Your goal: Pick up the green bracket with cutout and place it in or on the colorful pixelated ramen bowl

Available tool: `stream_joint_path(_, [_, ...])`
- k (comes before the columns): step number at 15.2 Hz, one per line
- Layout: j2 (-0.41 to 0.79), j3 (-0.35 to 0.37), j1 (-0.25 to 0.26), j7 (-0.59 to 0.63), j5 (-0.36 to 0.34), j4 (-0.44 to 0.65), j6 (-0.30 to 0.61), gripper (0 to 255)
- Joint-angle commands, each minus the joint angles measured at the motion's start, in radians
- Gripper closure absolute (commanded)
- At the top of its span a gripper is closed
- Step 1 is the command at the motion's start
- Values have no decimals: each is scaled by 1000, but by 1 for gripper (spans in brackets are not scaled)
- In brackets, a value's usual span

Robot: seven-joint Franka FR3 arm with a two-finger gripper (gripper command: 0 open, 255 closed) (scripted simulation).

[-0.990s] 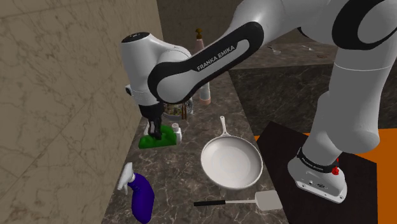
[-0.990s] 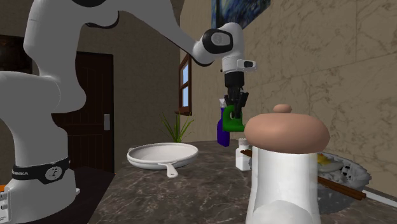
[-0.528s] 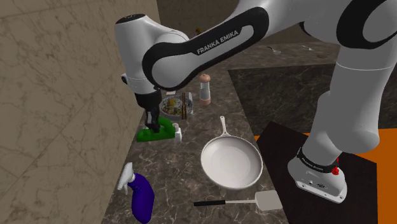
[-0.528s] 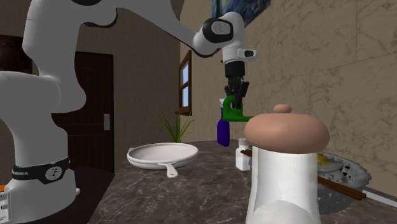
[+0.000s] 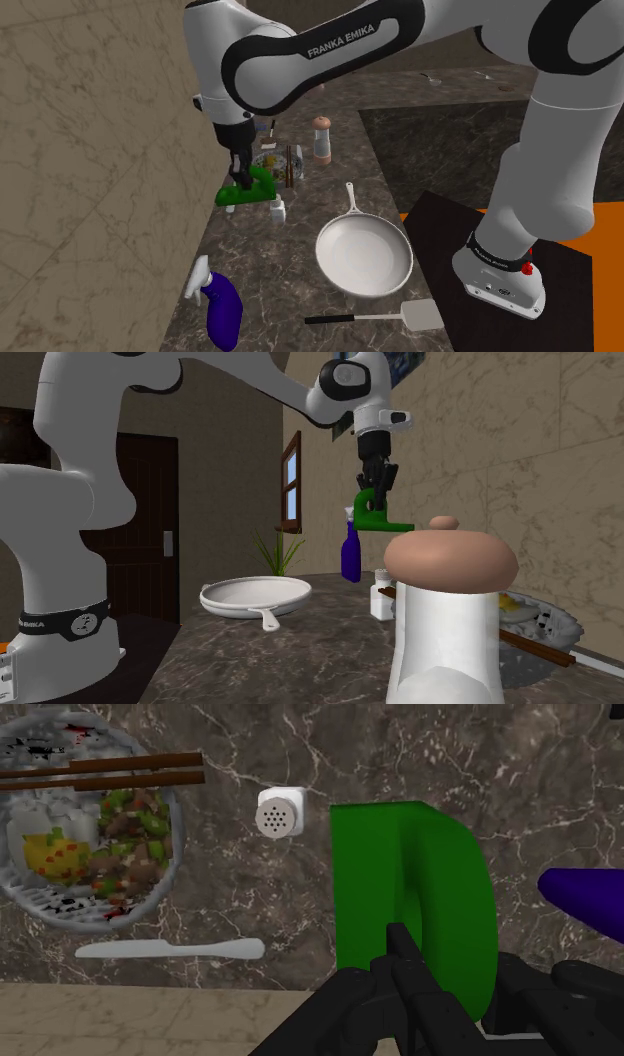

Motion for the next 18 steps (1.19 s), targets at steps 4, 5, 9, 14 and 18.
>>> stream_joint_path(4, [-5,-41,-63,-108,15,5,-7,255])
stream_joint_path(5, [-2,-49,-76,-131,17,10,-9,255])
stream_joint_path(9, [16,-84,-126,-219,24,43,-23,255])
stream_joint_path(14, [60,-124,-188,-324,29,114,-50,255])
stream_joint_path(18, [121,-157,-241,-413,33,209,-85,255])
